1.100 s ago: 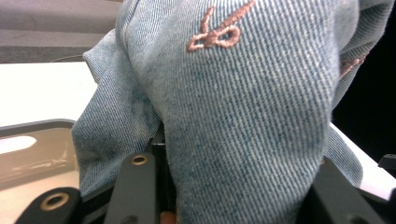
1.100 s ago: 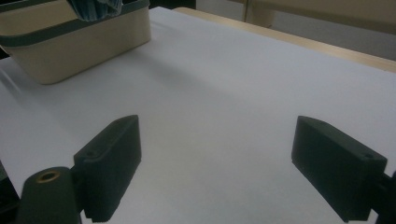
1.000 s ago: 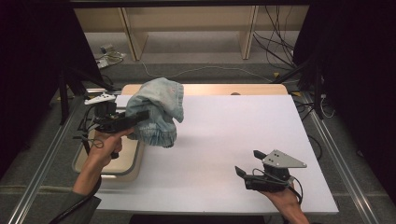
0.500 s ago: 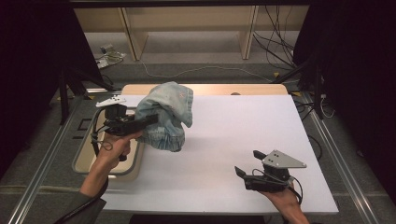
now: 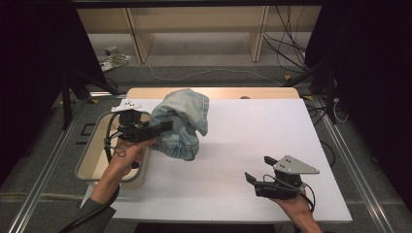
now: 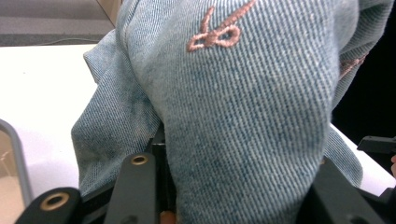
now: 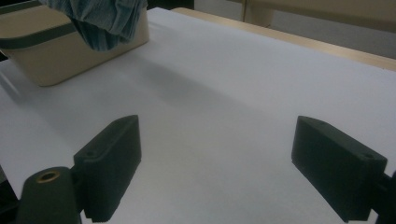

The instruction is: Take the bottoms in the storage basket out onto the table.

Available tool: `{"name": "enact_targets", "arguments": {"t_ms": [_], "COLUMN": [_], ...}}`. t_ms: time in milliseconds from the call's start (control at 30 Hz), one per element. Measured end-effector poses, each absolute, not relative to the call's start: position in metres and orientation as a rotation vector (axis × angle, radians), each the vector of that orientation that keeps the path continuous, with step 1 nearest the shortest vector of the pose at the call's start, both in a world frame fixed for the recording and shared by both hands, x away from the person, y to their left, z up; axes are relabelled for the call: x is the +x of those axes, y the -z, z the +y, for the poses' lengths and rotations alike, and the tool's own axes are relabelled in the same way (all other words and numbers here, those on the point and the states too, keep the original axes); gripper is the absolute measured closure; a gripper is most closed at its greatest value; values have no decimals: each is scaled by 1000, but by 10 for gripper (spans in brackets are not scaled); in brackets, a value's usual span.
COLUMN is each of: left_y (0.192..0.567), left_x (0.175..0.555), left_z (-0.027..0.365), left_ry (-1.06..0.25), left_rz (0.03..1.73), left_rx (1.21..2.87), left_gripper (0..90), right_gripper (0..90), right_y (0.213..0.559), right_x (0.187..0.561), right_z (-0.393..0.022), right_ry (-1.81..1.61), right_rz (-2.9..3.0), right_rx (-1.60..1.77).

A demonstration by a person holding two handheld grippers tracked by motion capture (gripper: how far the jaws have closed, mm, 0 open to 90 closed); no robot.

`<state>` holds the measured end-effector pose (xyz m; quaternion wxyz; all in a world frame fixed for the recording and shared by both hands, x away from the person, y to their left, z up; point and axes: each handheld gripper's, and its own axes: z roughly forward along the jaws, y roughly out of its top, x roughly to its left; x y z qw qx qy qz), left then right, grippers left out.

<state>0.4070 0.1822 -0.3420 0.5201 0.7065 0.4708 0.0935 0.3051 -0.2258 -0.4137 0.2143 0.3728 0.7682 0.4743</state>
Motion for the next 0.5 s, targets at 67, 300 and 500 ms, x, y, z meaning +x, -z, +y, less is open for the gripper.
{"name": "enact_targets", "arguments": {"t_ms": [67, 300, 500], "left_y": [344, 349, 351], "left_x": [409, 416, 423], "left_z": [179, 168, 152], "left_ry": [-218, -157, -134], "left_rz": [1131, 1140, 1125], "left_rx": [1703, 1687, 1702], "left_gripper": [579, 579, 579], "right_gripper": [169, 169, 169], "right_y": [414, 413, 413], "right_x": [305, 306, 305], "right_z": [-226, -227, -226], "right_ry": [-1317, -1328, -1334], "right_rz": [2128, 2125, 2125], "right_rx": [1035, 1042, 1040]}}
